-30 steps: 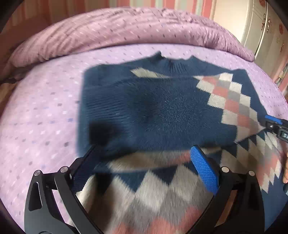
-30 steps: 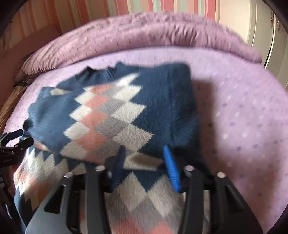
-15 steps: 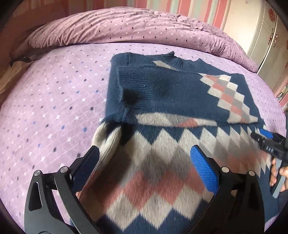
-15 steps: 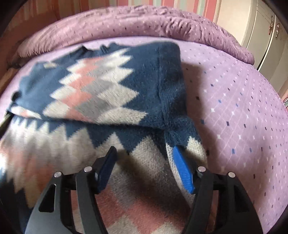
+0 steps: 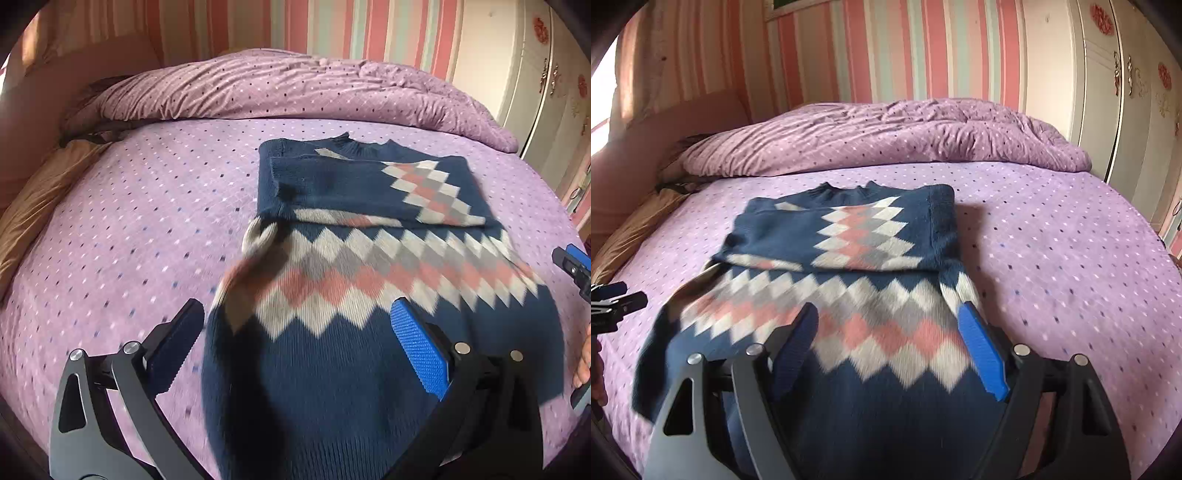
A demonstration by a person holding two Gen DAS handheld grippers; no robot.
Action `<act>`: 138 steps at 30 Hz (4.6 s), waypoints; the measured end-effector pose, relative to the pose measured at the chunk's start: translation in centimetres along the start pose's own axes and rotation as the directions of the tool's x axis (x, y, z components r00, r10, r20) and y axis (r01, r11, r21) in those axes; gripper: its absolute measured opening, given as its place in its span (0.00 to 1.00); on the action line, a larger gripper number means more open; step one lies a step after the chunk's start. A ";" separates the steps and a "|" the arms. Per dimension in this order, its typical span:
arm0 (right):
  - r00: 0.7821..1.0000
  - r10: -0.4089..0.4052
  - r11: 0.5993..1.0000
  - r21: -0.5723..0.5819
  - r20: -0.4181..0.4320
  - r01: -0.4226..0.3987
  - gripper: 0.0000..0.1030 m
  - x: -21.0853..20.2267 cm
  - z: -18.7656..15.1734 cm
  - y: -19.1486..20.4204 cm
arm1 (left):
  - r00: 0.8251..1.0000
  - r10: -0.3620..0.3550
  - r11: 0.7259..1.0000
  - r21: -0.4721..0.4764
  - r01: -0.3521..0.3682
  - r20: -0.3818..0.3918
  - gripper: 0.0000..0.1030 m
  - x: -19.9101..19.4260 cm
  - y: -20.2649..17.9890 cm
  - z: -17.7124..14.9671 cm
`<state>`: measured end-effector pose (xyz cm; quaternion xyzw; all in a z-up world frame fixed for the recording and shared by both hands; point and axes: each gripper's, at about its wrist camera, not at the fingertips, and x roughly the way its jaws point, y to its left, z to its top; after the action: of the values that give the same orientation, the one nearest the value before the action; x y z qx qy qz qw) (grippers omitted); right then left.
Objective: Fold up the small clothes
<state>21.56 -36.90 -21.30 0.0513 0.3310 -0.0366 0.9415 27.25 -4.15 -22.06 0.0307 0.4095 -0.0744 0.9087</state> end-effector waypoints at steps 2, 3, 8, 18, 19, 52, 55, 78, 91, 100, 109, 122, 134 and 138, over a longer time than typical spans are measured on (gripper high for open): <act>1.000 -0.006 1.000 -0.008 0.004 0.006 0.77 -2.5 -1.3 0.5 | 1.000 0.010 1.000 0.013 -0.010 0.001 0.97 -1.8 0.0 -1.6; 1.000 0.003 1.000 -0.008 -0.001 -0.003 0.77 -3.1 -1.8 0.5 | 1.000 0.016 1.000 0.017 -0.016 0.000 0.97 -2.3 0.0 -2.3; 0.999 -0.003 1.000 0.009 -0.054 0.003 0.77 -5.0 -5.8 0.6 | 0.998 -0.048 0.998 -0.036 0.047 -0.039 0.97 -3.1 1.5 -6.4; 0.998 -0.008 0.999 0.045 -0.056 0.010 0.77 -7.0 -8.2 1.3 | 0.987 -0.126 0.988 -0.103 0.116 -0.100 0.97 -2.8 5.6 -11.7; 0.999 -0.004 0.999 0.052 -0.052 0.007 0.77 -7.1 -8.2 1.5 | 0.987 -0.128 0.987 -0.113 0.118 -0.094 0.97 -2.9 6.0 -11.9; 0.998 -0.054 0.997 0.047 -0.032 0.055 0.77 -10.4 -8.6 1.1 | 0.936 -0.280 0.942 -0.250 0.225 -0.213 0.41 1.1 6.1 -14.1; 0.998 -0.060 0.997 0.043 -0.029 0.061 0.77 -10.5 -8.6 0.9 | 0.928 -0.301 0.929 -0.287 0.234 -0.219 0.32 1.9 6.2 -14.2; 0.989 -0.116 0.987 0.105 -0.087 0.125 0.77 -8.8 -10.7 -2.8 | 0.945 -0.249 0.936 -0.302 0.179 -0.213 0.07 1.2 6.8 -14.0; 0.937 0.126 0.798 0.595 -0.325 0.099 0.77 -3.5 -17.6 -12.2 | 0.962 -0.211 0.958 -0.232 0.169 -0.171 0.07 -1.4 5.5 -10.5; 0.926 0.149 0.806 0.585 -0.347 0.090 0.47 -2.3 -17.9 -9.4 | 0.966 -0.171 0.973 -0.188 0.134 -0.193 0.07 -0.8 5.1 -11.2; 0.923 0.046 0.901 0.415 -0.381 0.127 0.07 -1.5 -15.7 -7.2 | 0.966 -0.134 0.983 -0.149 0.102 -0.220 0.08 0.3 5.6 -12.7; 0.974 -0.082 0.979 0.165 -0.211 0.118 0.07 -5.7 -10.7 -5.4 | 0.981 -0.104 0.991 -0.102 0.088 -0.163 0.08 -0.5 5.7 -11.7; 0.990 -0.110 0.994 0.008 -0.090 0.111 0.07 -6.4 -4.6 -3.6 | 0.995 -0.089 0.996 0.001 0.089 -0.054 0.08 -0.9 5.1 -6.8; 0.992 -0.110 0.994 -0.004 -0.054 0.110 0.07 -5.9 -2.3 -3.2 | 0.996 -0.087 0.996 0.033 0.088 -0.036 0.08 -1.0 5.0 -4.0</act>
<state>15.25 -39.60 -19.60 0.0333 0.3585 -0.0870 0.9289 24.44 1.34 -23.93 0.0297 0.4249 -0.1205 0.8967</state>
